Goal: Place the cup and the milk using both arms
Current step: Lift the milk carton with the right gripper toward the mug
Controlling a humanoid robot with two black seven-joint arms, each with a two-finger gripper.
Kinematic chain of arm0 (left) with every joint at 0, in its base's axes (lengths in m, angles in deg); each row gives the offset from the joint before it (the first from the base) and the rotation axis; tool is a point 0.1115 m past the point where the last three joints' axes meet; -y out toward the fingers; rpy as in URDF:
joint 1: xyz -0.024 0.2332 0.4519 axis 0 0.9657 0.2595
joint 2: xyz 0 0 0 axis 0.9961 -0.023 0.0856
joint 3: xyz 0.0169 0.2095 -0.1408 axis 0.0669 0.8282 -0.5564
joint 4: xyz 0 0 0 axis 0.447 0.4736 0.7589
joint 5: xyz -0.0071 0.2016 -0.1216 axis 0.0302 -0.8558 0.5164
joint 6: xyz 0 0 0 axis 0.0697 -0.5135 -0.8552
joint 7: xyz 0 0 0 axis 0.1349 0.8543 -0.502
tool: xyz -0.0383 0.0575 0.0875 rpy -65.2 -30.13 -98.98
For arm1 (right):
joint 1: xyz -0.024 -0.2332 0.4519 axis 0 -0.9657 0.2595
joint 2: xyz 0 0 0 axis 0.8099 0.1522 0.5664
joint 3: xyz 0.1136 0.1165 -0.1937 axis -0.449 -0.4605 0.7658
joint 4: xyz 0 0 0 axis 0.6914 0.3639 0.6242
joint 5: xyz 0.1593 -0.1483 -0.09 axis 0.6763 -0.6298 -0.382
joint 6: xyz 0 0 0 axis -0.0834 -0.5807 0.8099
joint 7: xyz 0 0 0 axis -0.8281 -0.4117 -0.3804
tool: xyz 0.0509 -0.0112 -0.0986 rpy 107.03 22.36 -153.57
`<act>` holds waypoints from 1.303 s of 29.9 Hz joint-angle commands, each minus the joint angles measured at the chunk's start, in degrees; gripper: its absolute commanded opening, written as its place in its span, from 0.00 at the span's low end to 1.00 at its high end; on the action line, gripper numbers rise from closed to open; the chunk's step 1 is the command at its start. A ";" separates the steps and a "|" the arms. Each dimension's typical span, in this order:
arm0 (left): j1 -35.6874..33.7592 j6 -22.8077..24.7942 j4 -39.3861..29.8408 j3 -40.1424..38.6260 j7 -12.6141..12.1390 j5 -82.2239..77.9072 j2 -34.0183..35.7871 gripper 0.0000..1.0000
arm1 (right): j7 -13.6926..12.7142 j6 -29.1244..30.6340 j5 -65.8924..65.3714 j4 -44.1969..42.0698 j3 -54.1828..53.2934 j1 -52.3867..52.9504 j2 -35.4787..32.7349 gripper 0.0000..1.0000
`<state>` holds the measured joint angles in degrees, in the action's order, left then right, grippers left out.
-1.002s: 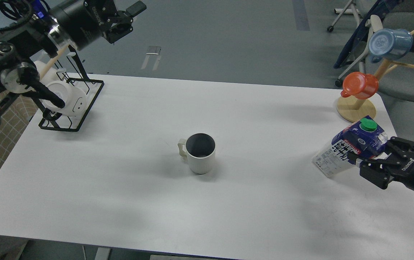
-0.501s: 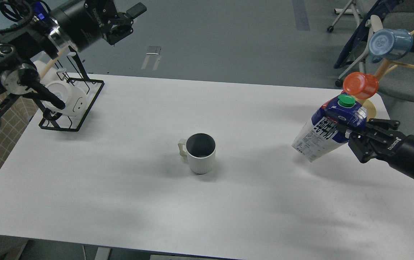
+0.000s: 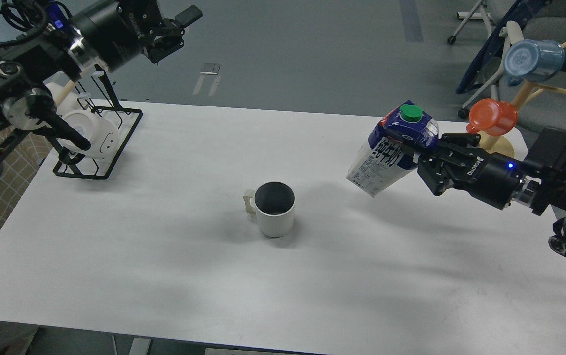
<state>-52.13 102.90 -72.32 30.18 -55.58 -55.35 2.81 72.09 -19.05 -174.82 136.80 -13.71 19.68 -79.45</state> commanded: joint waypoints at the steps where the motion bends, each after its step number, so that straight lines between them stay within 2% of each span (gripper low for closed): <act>1: 0.00 0.00 0.00 -0.02 0.00 0.00 0.00 0.94 | 0.01 -0.01 0.15 -3.71 2.37 1.37 4.94 0.00; 11: 0.44 0.53 0.00 0.24 0.00 0.00 0.35 0.94 | 0.01 -0.01 0.77 -9.95 5.09 3.82 15.14 0.00; 21: 0.52 0.53 0.00 0.33 0.00 0.00 0.53 0.94 | 0.01 -0.01 0.77 -12.15 6.76 3.74 18.05 0.02; 23: 0.44 0.53 0.00 0.33 0.00 -0.08 0.61 0.94 | 0.01 -0.01 0.77 -12.33 6.76 3.65 18.05 0.08; 25: 0.52 0.53 0.00 0.33 0.00 -0.08 0.61 0.94 | 0.01 -0.01 0.86 -12.42 6.85 3.39 18.05 0.22; 27: 0.52 0.53 0.00 0.33 0.00 -0.08 0.53 0.94 | 0.01 -0.01 0.86 -12.51 6.85 3.30 18.05 0.30; 28: 0.52 0.53 0.00 0.33 0.00 -0.08 0.61 0.94 | 0.01 -0.01 0.86 -12.51 6.85 3.21 18.05 0.38; 37: 0.52 0.53 0.00 0.16 0.00 -0.08 0.61 0.94 | 0.01 -0.01 2.00 -12.68 6.94 3.21 18.05 0.63; 39: 0.52 0.44 0.08 0.16 0.00 -0.08 0.61 0.94 | 0.01 -0.01 2.00 -12.59 6.85 3.21 18.05 0.77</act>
<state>-51.61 103.41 -72.32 30.35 -55.58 -55.43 3.38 72.10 -19.06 -172.90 124.11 -6.78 22.81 -61.40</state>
